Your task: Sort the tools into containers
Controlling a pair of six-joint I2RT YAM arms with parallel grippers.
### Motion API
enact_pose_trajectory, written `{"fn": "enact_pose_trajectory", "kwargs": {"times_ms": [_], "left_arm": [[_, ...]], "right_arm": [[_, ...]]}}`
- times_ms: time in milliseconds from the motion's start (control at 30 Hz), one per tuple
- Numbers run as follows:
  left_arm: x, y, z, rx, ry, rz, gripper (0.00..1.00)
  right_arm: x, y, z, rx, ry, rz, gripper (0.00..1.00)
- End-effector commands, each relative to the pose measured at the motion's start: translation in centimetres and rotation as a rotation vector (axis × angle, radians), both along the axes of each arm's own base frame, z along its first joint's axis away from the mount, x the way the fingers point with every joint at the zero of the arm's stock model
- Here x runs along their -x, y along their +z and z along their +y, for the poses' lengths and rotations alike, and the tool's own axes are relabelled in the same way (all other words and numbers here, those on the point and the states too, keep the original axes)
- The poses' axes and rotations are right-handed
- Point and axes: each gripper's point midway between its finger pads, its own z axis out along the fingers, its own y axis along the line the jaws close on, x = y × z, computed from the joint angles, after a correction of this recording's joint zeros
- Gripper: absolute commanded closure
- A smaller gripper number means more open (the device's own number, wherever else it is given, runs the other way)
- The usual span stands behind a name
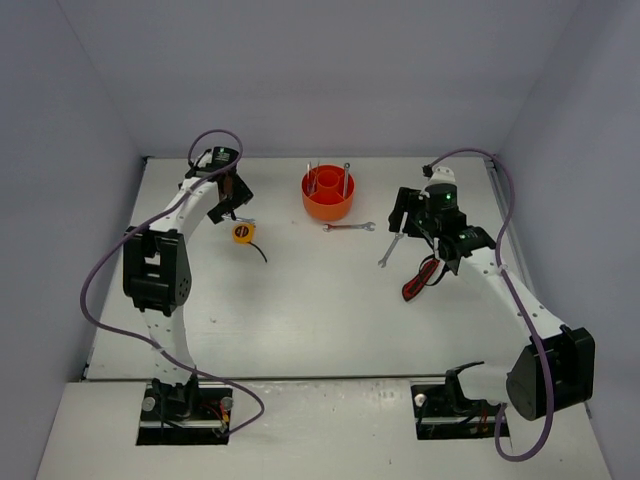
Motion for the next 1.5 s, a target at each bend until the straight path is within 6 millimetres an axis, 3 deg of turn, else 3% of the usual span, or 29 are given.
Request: {"fn": "enact_pose_trajectory", "kwargs": {"times_ms": [0,167,633,900,1000,1267,1467], "left_arm": [[-2.5,1.6,1.5,0.06,0.147,-0.069,0.35],[-3.4,-0.7,2.3,0.08,0.214,-0.034,0.4],[-4.5,-4.9,4.1,0.073,0.257,0.044,0.43],[-2.9,-7.7,5.3,0.071,0.285,0.151,0.59],[-2.4,-8.0,5.9,0.039,0.273,0.194,0.72],[0.3,-9.5,7.6,-0.031,0.186,0.331,0.81],[2.8,-9.2,9.2,-0.128,0.067,0.4,0.84]], "right_arm": [[0.3,2.0,0.0,-0.031,0.004,-0.058,0.35],[0.8,1.7,-0.2,-0.033,0.003,-0.053,0.34],[1.2,-0.6,0.4,-0.054,0.015,0.018,0.34],[0.9,-1.4,0.6,-0.046,0.023,0.041,0.34],[0.8,-1.7,0.7,-0.044,0.027,0.049,0.34],[0.7,-1.6,0.7,-0.042,0.029,0.045,0.34],[0.8,-1.6,1.0,-0.051,0.04,0.051,0.34]]}}
